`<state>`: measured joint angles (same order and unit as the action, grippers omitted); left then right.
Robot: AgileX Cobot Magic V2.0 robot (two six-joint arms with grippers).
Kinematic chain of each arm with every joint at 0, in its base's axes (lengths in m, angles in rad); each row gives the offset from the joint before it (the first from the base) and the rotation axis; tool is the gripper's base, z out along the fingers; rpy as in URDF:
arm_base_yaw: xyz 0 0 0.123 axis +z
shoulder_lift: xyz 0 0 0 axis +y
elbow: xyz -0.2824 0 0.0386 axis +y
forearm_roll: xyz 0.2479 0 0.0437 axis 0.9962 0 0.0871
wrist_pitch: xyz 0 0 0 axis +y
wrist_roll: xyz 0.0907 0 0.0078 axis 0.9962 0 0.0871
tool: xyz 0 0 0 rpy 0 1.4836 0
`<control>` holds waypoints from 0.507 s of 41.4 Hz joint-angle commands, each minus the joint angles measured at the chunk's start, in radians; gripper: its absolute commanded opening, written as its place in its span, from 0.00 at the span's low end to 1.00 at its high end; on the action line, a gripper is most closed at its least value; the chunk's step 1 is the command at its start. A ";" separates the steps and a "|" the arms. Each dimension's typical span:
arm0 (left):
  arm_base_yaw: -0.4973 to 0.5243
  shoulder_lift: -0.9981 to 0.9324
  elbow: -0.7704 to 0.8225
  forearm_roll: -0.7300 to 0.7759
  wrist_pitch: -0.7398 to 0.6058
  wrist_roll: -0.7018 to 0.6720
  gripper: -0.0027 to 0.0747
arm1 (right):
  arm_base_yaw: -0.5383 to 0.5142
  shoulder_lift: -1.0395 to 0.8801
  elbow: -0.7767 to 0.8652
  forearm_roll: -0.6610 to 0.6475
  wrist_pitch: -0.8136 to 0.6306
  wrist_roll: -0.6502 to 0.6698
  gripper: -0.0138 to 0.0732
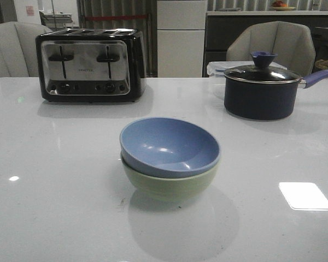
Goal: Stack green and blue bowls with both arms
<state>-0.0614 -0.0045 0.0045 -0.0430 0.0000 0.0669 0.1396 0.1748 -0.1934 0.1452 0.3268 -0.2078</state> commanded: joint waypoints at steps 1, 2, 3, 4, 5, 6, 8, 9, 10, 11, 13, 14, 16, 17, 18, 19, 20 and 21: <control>-0.005 -0.020 0.004 0.000 -0.089 -0.003 0.16 | -0.057 -0.077 0.070 -0.003 -0.211 -0.003 0.21; -0.005 -0.020 0.004 0.000 -0.089 -0.003 0.16 | -0.066 -0.099 0.096 -0.002 -0.231 -0.003 0.21; -0.005 -0.020 0.004 0.000 -0.089 -0.003 0.16 | -0.077 -0.115 0.114 -0.002 -0.245 -0.003 0.21; -0.005 -0.020 0.004 0.000 -0.089 -0.003 0.16 | -0.083 -0.130 0.132 -0.002 -0.258 -0.003 0.21; -0.005 -0.020 0.004 0.000 -0.089 -0.003 0.16 | -0.089 -0.148 0.148 -0.002 -0.274 -0.003 0.21; -0.005 -0.020 0.004 0.000 -0.089 -0.003 0.16 | -0.094 -0.164 0.173 -0.002 -0.289 -0.003 0.21; -0.005 -0.020 0.004 0.000 -0.089 -0.003 0.16 | -0.094 -0.189 0.205 -0.001 -0.312 -0.003 0.21; -0.005 -0.020 0.004 0.000 -0.089 -0.003 0.16 | -0.094 -0.202 0.218 0.000 -0.327 -0.003 0.21; -0.005 -0.020 0.004 0.000 -0.089 -0.003 0.16 | -0.094 -0.208 0.220 0.000 -0.312 -0.003 0.21; -0.005 -0.020 0.004 0.000 -0.089 -0.003 0.16 | -0.094 -0.205 0.217 0.000 -0.297 -0.003 0.21; -0.005 -0.020 0.004 0.000 -0.089 -0.003 0.16 | -0.098 -0.204 0.218 0.000 -0.300 -0.003 0.21; -0.005 -0.020 0.004 0.000 -0.089 -0.003 0.16 | -0.099 -0.204 0.218 0.000 -0.300 -0.003 0.21; -0.005 -0.020 0.004 0.000 -0.089 -0.003 0.16 | -0.100 -0.204 0.218 0.000 -0.300 -0.003 0.21; -0.005 -0.020 0.004 0.000 -0.089 -0.003 0.16 | -0.100 -0.204 0.218 0.000 -0.300 -0.003 0.21; -0.005 -0.020 0.004 0.000 -0.089 -0.003 0.16 | -0.100 -0.204 0.218 0.000 -0.300 -0.003 0.21; -0.005 -0.020 0.004 0.000 -0.089 -0.003 0.16 | -0.100 -0.204 0.218 0.000 -0.300 -0.003 0.21; -0.005 -0.020 0.004 0.000 -0.089 -0.003 0.16 | -0.100 -0.204 0.218 0.000 -0.300 -0.003 0.21; -0.005 -0.020 0.004 0.000 -0.089 -0.003 0.16 | -0.100 -0.204 0.218 0.000 -0.305 -0.003 0.21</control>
<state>-0.0614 -0.0045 0.0045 -0.0415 0.0000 0.0669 0.0455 -0.0097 0.0275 0.1452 0.1259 -0.2078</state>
